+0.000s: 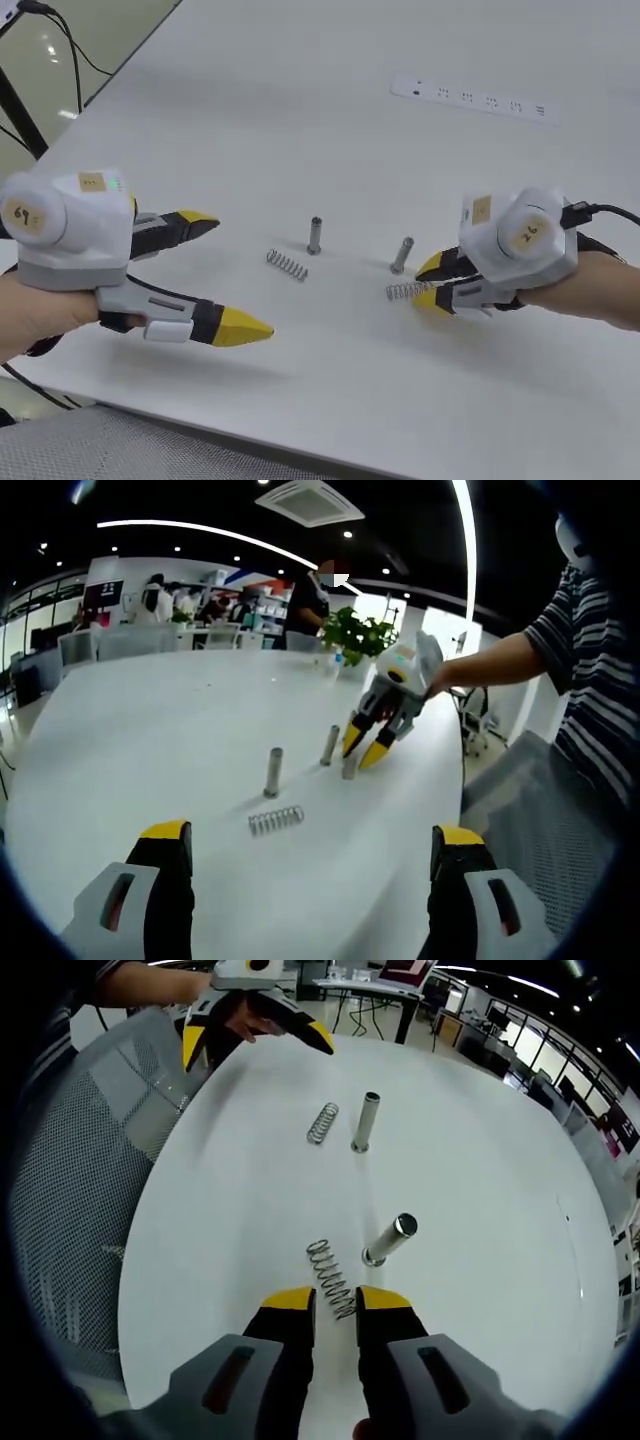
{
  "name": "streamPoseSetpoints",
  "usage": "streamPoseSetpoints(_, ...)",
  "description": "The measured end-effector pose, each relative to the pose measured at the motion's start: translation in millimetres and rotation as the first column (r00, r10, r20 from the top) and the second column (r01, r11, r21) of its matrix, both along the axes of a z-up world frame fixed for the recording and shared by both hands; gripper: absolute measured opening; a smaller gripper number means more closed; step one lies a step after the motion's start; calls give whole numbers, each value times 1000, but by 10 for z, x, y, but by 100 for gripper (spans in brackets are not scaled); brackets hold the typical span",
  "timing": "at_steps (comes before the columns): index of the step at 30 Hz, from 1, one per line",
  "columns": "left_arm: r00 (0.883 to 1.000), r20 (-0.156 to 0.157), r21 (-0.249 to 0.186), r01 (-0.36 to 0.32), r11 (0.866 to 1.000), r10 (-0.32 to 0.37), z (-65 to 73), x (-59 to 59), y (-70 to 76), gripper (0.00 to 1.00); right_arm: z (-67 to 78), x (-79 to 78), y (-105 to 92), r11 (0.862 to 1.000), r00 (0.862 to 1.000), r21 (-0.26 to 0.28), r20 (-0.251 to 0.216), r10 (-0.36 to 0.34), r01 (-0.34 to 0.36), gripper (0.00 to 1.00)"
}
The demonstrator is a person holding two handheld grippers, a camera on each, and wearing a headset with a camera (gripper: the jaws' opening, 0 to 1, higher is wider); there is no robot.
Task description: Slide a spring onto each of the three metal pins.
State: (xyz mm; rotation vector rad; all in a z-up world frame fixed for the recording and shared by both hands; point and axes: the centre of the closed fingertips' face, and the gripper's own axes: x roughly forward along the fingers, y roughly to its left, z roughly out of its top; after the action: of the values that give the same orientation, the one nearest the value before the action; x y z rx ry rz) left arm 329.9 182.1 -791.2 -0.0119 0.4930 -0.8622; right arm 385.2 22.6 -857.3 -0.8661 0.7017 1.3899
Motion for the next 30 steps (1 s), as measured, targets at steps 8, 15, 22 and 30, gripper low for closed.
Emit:
streamPoseSetpoints(8, 1000, -1, -1, 2, 1000, -2, 3, -1, -16, 96, -23, -19, -17, 1000, 1000, -7, 0, 4, -4, 10)
streamPoseSetpoints(15, 1000, -4, -1, 1, 1000, -1, -6, -13, -15, 96, -39, -31, -22, 1000, 1000, -4, 1, 8, -8, 8)
streamPoseSetpoints(22, 1000, -4, -1, 1, 1000, -1, -3, -16, -10, 96, -35, -37, -19, 1000, 1000, -3, 8, 13, -13, 8)
streamPoseSetpoints(30, 1000, 0, -4, 5, 1000, -5, 22, -18, -27, 96, 71, -72, -17, 1000, 1000, 16, 23, 16, -16, 8)
